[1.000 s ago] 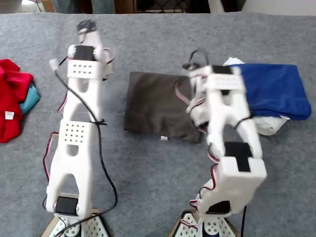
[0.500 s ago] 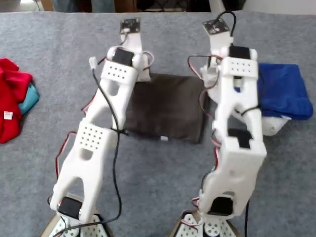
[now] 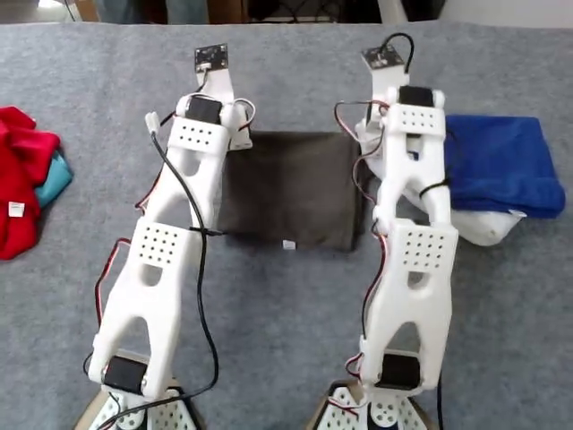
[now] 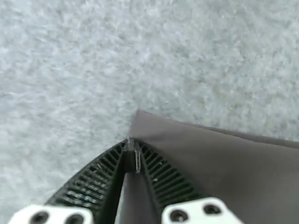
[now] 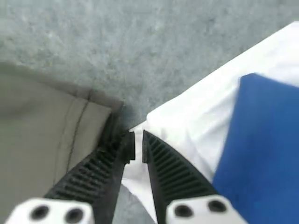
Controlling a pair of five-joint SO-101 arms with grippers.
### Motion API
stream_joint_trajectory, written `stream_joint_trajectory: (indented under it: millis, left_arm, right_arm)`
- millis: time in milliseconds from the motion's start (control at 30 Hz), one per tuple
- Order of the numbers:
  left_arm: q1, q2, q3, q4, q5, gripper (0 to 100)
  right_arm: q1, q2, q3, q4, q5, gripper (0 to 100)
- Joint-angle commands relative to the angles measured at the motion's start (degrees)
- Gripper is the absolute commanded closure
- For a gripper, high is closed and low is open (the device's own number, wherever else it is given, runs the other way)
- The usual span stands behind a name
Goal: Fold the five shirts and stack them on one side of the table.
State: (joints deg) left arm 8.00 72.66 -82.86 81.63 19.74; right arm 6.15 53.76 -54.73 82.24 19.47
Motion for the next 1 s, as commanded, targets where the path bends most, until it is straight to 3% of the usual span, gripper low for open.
stream_joint_trajectory:
  millis: [0,100,233,367,500,600,733,967]
  left_arm:
    - [-0.04,-2.64,-6.11,2.02,0.26,97]
    - [1.71,-2.55,-11.30,5.01,0.18,97]
    - [1.54,-2.81,-12.70,7.82,-0.79,97]
    - [-2.68,-2.81,-12.70,7.74,-4.75,97]
    - [-6.20,-2.64,-12.70,7.65,-4.84,97]
    - [-7.25,-2.20,-12.62,7.65,-4.84,97]
    - [-7.52,-1.49,-10.86,4.92,-8.18,97]
    - [-8.31,0.79,-8.40,1.76,-8.70,97]
  right_arm:
    - [-1.49,-2.51,-14.90,10.29,-0.62,95.6]
    - [-1.41,-4.35,-25.71,19.52,-1.23,96.6]
    - [3.69,-12.79,-18.68,19.34,-10.73,98.5]
    - [4.75,-29.23,5.93,19.25,-10.90,98.5]
    - [0.35,-46.81,35.65,17.67,-11.16,98.4]
    - [-3.16,-55.96,54.20,10.46,-12.31,98.4]
    - [-6.07,-63.52,72.84,-4.84,-19.52,98.4]
    - [-8.53,-66.42,91.03,-28.13,-32.35,94.9]
